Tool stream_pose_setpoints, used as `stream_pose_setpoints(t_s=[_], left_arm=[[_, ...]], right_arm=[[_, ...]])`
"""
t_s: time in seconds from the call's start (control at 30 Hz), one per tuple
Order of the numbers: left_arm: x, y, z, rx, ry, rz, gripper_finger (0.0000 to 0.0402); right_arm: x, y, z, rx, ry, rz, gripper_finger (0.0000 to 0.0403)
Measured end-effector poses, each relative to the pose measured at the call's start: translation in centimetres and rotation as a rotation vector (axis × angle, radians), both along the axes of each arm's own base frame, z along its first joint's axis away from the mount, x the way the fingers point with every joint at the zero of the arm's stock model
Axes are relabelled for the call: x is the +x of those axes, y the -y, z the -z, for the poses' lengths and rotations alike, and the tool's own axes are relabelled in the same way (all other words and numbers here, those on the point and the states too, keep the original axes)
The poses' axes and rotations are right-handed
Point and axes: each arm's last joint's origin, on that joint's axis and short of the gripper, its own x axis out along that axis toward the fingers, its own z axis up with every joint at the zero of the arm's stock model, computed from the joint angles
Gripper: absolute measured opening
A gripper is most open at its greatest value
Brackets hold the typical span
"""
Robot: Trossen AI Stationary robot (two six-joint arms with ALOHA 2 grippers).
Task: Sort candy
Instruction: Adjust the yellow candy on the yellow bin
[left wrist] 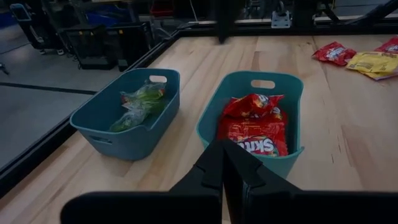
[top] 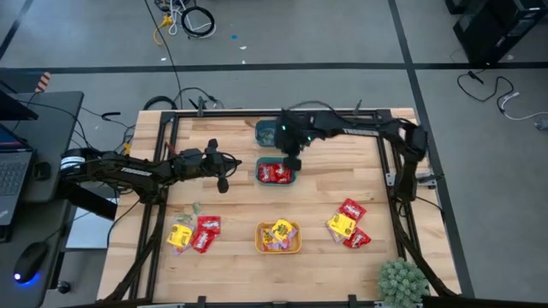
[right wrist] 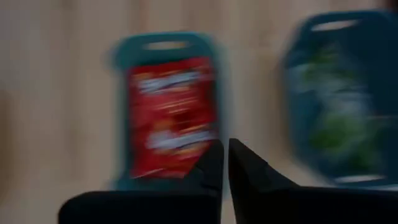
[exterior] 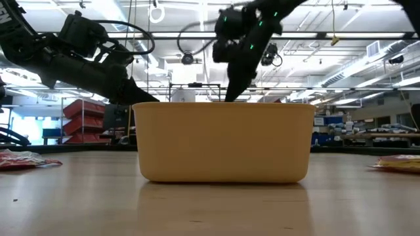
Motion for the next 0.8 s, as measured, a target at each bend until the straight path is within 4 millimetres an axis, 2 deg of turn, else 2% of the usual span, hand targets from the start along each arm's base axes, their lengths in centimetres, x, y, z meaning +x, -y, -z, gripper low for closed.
stream_pose_setpoints(t_s=[0.13, 0.27, 0.37, 0.53, 0.8], left_arm=[[0.0, 0.0, 0.0, 0.002, -0.002, 0.001, 0.0003], [0.0, 0.0, 0.0, 0.003, -0.001, 0.001, 0.0003], [0.0, 0.0, 0.0, 0.001, -0.001, 0.001, 0.0003], [0.0, 0.0, 0.0, -0.008, -0.002, -0.002, 0.0003], [0.0, 0.0, 0.0, -0.024, 0.008, -0.006, 0.0003]], right_arm=[[-0.5, -5.9, 0.4, 0.147, 0.018, -0.076, 0.0023], [-0.2, -11.9, 3.2, 0.21, 0.035, -0.13, 0.0005], [0.0, -15.0, 4.6, 0.249, 0.083, -0.153, 0.0005], [0.0, -17.4, 5.9, 0.275, 0.1, -0.126, 0.0001], [0.1, -19.0, 7.9, 0.312, 0.045, -0.142, 0.0]])
